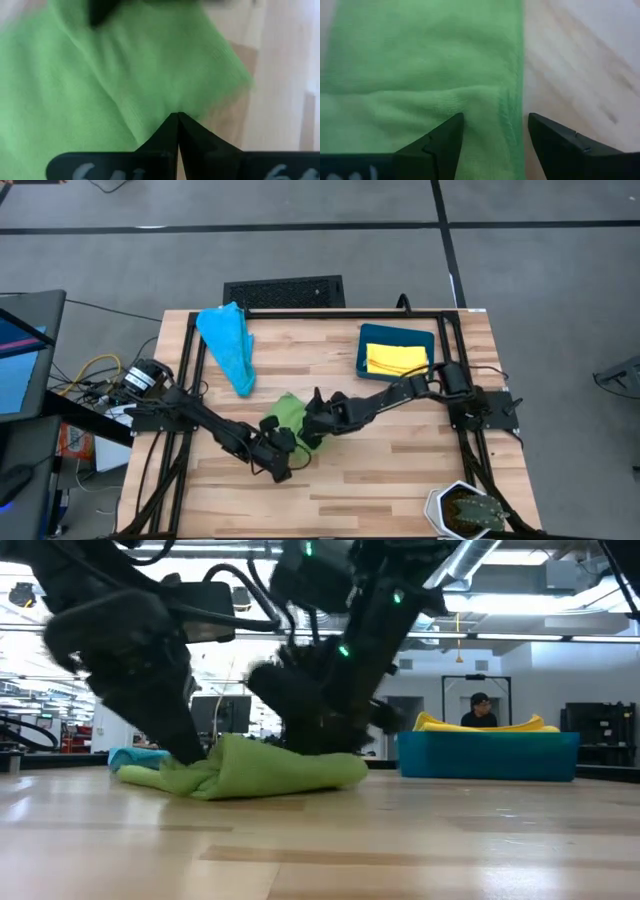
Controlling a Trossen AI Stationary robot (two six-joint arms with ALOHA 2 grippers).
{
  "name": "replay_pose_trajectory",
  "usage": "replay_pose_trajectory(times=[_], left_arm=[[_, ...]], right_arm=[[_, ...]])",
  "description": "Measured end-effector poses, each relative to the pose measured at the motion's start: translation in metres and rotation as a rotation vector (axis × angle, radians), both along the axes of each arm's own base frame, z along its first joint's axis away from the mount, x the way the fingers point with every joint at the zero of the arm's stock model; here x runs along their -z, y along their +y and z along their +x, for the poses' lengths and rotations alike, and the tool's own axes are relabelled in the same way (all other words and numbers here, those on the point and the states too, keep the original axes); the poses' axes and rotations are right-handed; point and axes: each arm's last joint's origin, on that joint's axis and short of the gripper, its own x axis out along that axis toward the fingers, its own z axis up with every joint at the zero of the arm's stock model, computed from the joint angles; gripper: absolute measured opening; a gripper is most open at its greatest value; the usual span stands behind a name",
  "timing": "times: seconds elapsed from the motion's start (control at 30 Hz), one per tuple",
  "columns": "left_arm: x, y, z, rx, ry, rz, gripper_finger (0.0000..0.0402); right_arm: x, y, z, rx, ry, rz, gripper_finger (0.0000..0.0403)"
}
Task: Fold microfiber towels
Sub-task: Fold the green microfiber cloth
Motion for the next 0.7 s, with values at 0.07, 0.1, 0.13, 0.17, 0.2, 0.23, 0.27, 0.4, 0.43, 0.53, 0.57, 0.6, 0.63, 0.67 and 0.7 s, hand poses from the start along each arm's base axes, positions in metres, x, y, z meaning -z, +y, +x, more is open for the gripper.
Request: replay_pose_trajectory(times=[0.07, 0.1, 0.13, 0.17, 0.2, 0.23, 0.27, 0.4, 0.43, 0.53, 0.57, 0.6, 0.63, 0.67, 0.7], left_arm=[[0.001, -0.002, -0.002, 0.028, 0.014, 0.012, 0.0000], [0.001, -0.003, -0.003, 0.030, 0.018, 0.019, 0.0000], [0.002, -0.003, -0.004, 0.031, 0.024, 0.023, 0.0000], [0.002, -0.003, -0.005, 0.034, 0.029, 0.026, 0.0000], [0.002, -0.004, -0.005, 0.038, 0.027, 0.027, 0.0000], [0.002, -0.004, -0.005, 0.042, 0.025, 0.030, 0.0000], [0.001, -0.004, -0.005, 0.049, 0.023, 0.032, 0.0000], [-0.010, -0.004, -0.006, 0.045, -0.018, 0.020, 0.0000], [-0.014, -0.003, -0.006, 0.041, -0.032, 0.021, 0.0000], [-0.029, -0.001, -0.011, 0.023, -0.070, 0.012, 0.0000], [-0.035, 0.000, -0.013, 0.015, -0.083, 0.011, 0.0000], [-0.041, 0.000, -0.016, 0.004, -0.101, 0.013, 0.0000], [-0.046, -0.001, -0.019, -0.014, -0.127, 0.027, 0.0000], [-0.050, -0.003, -0.022, -0.031, -0.157, 0.050, 0.0000], [-0.053, -0.005, -0.022, -0.050, -0.204, 0.069, 0.0000]], right_arm=[[-0.001, -0.007, 0.000, 0.012, 0.008, 0.020, 0.0248], [0.001, -0.009, 0.002, 0.014, 0.004, 0.031, 0.0248], [0.002, -0.011, 0.002, 0.018, 0.009, 0.031, 0.0248], [0.002, -0.012, 0.002, 0.014, 0.009, 0.029, 0.0248], [0.002, -0.012, 0.002, 0.012, 0.008, 0.028, 0.0248], [0.002, -0.012, 0.002, 0.013, 0.008, 0.026, 0.0248], [0.001, -0.014, 0.003, 0.016, 0.007, 0.026, 0.0248], [-0.019, -0.019, 0.001, 0.027, -0.037, 0.014, 0.0248], [-0.027, -0.020, -0.002, 0.035, -0.042, -0.005, 0.0248], [-0.047, -0.020, -0.007, 0.040, -0.063, -0.045, 0.0248], [-0.052, -0.019, -0.010, 0.039, -0.059, -0.053, 0.0248], [-0.056, -0.017, -0.012, 0.035, -0.070, -0.056, 0.0248], [-0.061, -0.013, -0.014, 0.027, -0.077, -0.056, 0.0248], [-0.065, -0.007, -0.016, 0.014, -0.084, -0.053, 0.0248], [-0.067, 0.001, -0.016, -0.001, -0.104, -0.048, 0.0248]])
